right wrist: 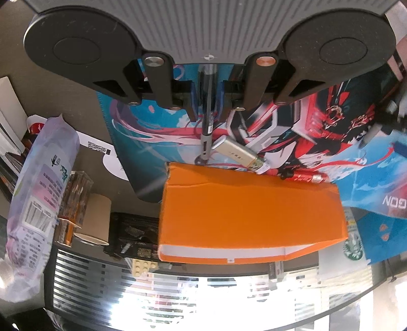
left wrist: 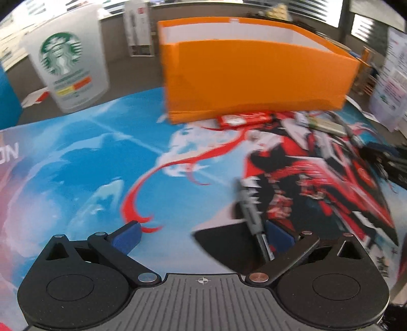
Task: Organize rigid objects
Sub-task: 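Grasp a grey pen with the left tool while the right grasps a black pen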
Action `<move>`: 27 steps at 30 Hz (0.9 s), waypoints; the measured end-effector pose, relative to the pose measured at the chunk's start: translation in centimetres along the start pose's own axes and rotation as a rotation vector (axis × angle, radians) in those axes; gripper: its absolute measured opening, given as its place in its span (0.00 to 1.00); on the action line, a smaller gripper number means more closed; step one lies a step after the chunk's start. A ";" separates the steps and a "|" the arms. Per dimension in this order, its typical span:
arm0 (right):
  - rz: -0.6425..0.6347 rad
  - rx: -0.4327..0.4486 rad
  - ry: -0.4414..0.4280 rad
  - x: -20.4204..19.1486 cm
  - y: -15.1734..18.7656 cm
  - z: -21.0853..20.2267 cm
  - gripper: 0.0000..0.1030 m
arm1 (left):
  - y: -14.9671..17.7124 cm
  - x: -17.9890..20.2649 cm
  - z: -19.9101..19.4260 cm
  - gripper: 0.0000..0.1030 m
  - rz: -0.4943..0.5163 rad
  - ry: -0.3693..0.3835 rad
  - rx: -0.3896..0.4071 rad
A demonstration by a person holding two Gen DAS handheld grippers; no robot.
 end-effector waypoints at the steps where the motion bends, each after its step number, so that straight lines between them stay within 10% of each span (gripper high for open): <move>1: -0.008 -0.003 -0.008 -0.4 0.0 -0.1 0.16 | 0.0 -0.5 0.1 1.00 -0.004 -0.008 0.005; 9: -0.062 0.014 -0.048 -4.8 1.0 -1.8 0.16 | 0.3 0.5 -0.4 0.83 0.027 0.023 0.110; 13: -0.068 0.034 -0.025 -5.7 1.2 -1.7 0.15 | 0.6 2.1 -1.4 0.24 0.069 0.060 0.201; 15: -0.050 0.038 -0.024 -5.6 1.1 -1.5 0.15 | 0.7 2.8 -1.4 0.10 0.100 0.053 0.227; 27: -0.053 0.050 0.016 -5.8 1.0 -1.4 0.13 | 0.2 2.0 -1.5 0.08 0.025 0.078 0.243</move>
Point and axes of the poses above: each gripper's, at about its wrist camera, not at the fingertips, and z roughly the way its jaws point, x to its right, y to its underside, the point moved 4 cm from there along z, roughly the way its jaws point, and after that the axes turned 8 degrees about x, right-handed, at the moved point
